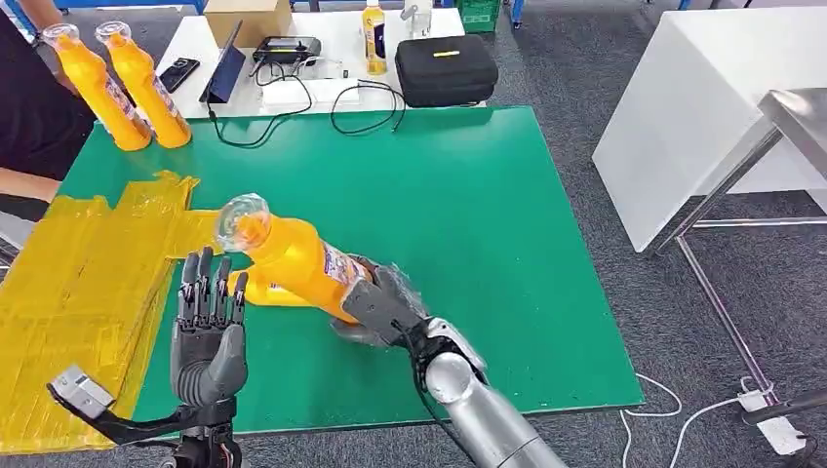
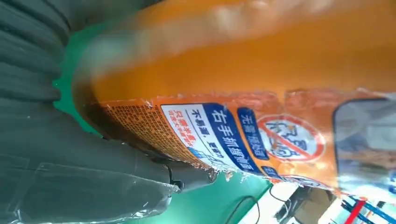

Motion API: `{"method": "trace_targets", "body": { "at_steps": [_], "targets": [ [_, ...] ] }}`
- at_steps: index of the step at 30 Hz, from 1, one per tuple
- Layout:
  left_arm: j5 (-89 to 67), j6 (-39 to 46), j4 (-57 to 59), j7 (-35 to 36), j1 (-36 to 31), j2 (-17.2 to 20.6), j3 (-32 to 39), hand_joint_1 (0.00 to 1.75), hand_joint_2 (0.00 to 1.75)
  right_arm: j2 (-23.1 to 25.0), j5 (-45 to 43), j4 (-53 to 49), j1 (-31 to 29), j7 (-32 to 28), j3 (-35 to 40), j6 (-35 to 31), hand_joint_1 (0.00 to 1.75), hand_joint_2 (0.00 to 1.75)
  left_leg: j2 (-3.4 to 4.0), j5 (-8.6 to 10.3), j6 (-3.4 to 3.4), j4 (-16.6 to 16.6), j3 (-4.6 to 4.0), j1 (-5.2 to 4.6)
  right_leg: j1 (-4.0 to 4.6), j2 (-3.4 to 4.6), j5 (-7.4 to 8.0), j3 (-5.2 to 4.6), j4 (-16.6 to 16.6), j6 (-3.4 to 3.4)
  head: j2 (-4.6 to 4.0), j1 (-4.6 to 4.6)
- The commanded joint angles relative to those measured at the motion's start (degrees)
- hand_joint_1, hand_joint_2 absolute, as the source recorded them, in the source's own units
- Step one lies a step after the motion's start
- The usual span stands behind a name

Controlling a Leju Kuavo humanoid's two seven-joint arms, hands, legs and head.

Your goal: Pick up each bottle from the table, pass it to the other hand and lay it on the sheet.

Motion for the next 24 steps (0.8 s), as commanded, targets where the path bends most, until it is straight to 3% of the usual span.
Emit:
{"method": "trace_targets", "body": {
  "at_steps": [1,8,21,24],
  "targets": [
    [-6.5,3.8,2.5,-2.0,-2.5,0.5,-2.5,0.0,1.75,1.0,0.8,8.1,-6.4,1.1,3.4,0.3,1.75,1.75,0.09,-0.01,-0.08,0.0,0.09,0.02,0.02,0.02,0.01,0.08,0.0,-0.05,0.0,0.0],
    [-12.9,7.2,1.9,-3.4,-2.1,0.6,-2.4,0.0,1.75,4.2,2.9,9.0,-7.1,1.8,10.2,1.2,1.75,1.75,0.15,-0.01,-0.08,-0.1,0.1,0.02,0.02,0.09,0.01,0.04,0.0,-0.06,0.0,0.0],
    [-11.6,6.3,0.2,-5.3,1.5,0.5,4.7,0.0,1.75,4.2,-1.5,8.3,-3.2,2.4,34.1,1.3,1.75,1.75,0.28,-0.06,-0.12,-0.2,0.31,0.13,0.14,0.19,-0.01,0.24,-0.2,-0.08,0.02,0.02],
    [-11.4,6.0,-0.1,-5.3,2.0,0.5,5.2,0.0,1.75,4.2,-1.8,8.6,-2.5,2.1,35.6,0.1,1.75,1.75,0.11,-0.03,-0.07,-0.1,0.17,0.09,0.11,0.06,-0.02,0.14,-0.1,-0.05,0.0,0.0]
  ]
}}
